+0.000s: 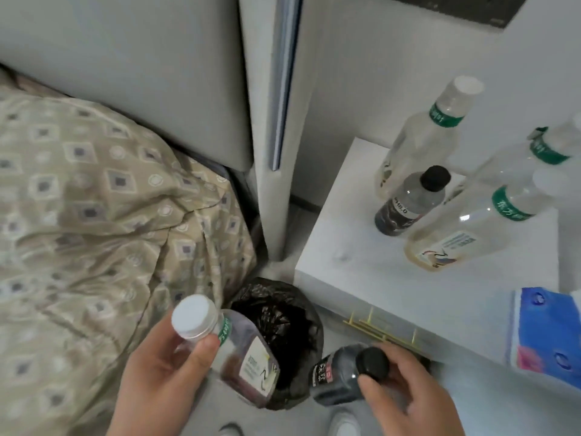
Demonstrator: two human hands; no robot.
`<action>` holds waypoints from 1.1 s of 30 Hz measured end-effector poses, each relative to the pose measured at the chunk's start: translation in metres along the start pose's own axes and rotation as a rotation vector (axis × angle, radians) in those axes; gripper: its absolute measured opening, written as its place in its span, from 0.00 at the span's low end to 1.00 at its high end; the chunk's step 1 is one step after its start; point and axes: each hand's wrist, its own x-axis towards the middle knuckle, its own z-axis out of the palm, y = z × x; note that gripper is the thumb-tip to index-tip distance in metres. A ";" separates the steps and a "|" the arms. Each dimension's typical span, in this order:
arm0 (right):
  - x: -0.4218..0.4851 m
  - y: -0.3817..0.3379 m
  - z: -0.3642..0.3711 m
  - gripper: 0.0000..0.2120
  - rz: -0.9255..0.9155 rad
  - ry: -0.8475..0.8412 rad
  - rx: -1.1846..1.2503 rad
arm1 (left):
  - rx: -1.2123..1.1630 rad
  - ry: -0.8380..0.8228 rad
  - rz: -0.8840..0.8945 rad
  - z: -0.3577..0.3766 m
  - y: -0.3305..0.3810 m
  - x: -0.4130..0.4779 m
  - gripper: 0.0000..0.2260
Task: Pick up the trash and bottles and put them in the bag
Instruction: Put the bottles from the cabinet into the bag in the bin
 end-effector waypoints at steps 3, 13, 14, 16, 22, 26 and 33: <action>0.023 0.016 0.051 0.27 -0.010 -0.085 -0.052 | 0.092 0.039 -0.043 -0.002 -0.049 0.022 0.13; 0.118 0.062 0.157 0.12 -0.015 -0.150 -0.160 | 0.554 -0.098 -0.268 0.060 -0.202 0.121 0.17; 0.122 0.068 0.163 0.13 -0.009 -0.151 -0.182 | 0.609 -0.128 -0.300 0.064 -0.215 0.127 0.17; 0.124 0.077 0.171 0.14 0.020 -0.156 -0.220 | 0.635 -0.148 -0.376 0.069 -0.235 0.136 0.16; 0.131 0.086 0.183 0.10 0.061 -0.189 -0.259 | 0.711 -0.147 -0.415 0.070 -0.270 0.148 0.09; 0.142 0.090 0.195 0.14 0.067 -0.197 -0.303 | 0.763 -0.188 -0.323 0.068 -0.277 0.146 0.14; 0.167 0.100 0.238 0.17 0.086 -0.302 -0.439 | 0.895 -0.223 0.185 0.023 -0.297 0.119 0.34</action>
